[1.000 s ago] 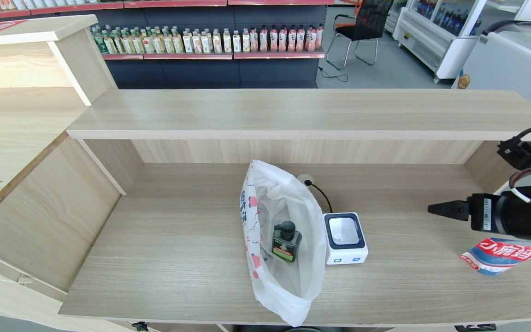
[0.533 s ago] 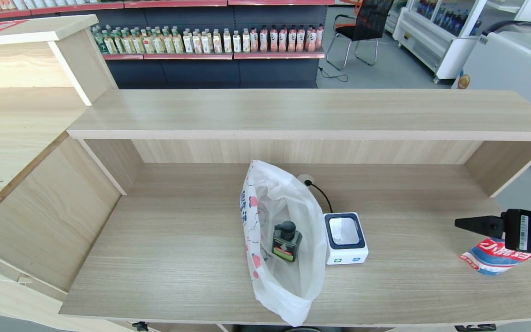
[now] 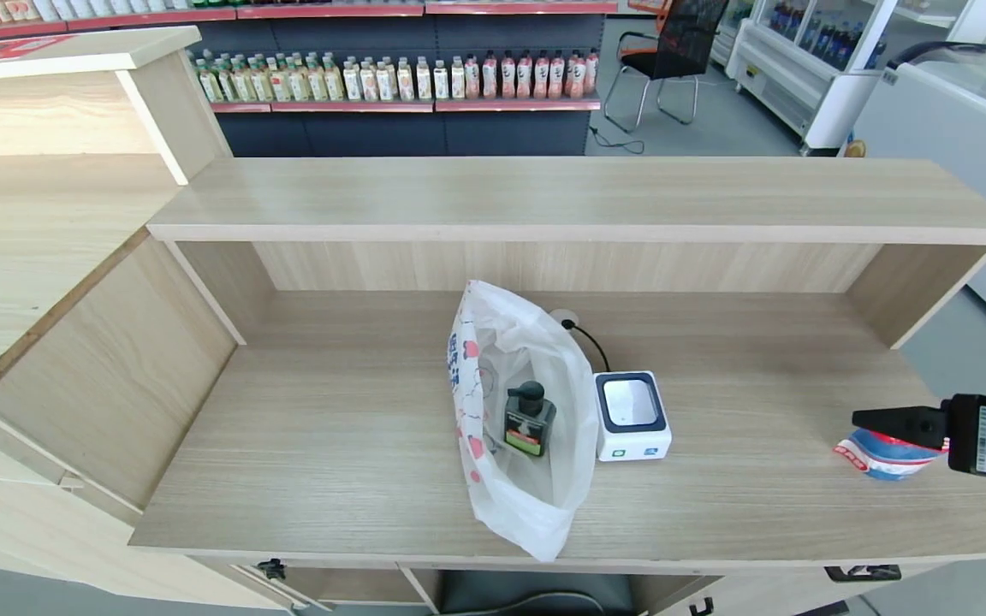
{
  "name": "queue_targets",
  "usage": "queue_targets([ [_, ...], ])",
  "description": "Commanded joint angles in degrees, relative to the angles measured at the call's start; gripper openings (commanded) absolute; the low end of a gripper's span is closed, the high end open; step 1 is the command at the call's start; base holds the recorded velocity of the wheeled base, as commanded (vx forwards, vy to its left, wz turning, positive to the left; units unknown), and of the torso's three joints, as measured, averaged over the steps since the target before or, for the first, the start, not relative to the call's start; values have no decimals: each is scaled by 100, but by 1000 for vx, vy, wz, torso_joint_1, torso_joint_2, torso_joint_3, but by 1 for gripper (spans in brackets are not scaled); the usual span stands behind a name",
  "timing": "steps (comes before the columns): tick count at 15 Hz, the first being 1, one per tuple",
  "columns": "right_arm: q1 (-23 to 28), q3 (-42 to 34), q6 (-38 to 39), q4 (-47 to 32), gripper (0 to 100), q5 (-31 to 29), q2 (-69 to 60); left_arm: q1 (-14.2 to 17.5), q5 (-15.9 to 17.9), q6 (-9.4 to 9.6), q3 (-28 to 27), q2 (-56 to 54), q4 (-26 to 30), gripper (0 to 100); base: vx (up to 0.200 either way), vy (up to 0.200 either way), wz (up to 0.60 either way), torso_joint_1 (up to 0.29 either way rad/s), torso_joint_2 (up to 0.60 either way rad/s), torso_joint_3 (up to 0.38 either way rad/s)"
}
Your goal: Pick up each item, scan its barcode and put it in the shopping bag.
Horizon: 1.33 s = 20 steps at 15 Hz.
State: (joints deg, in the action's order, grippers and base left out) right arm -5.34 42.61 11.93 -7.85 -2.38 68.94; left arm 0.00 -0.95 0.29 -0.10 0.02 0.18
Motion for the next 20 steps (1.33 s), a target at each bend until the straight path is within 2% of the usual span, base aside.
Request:
queue_targets([
  [1,33,-24,2,3,100,0,6,0,-2,-12,1,-2,-1,100,0,0,0,0,0,0],
  [6,279,-112,72,3,100,-17,41,0,-2,6,1,-2,-1,100,0,-200,0,6,2,2],
  [12,569,-24,784,-155,100,-158,217,0,-2,6,1,-2,-1,100,0,-200,0,5,2,1],
  [20,604,90,1224,-164,100,-298,419,0,-2,6,1,-2,-1,100,0,-200,0,1,1,3],
])
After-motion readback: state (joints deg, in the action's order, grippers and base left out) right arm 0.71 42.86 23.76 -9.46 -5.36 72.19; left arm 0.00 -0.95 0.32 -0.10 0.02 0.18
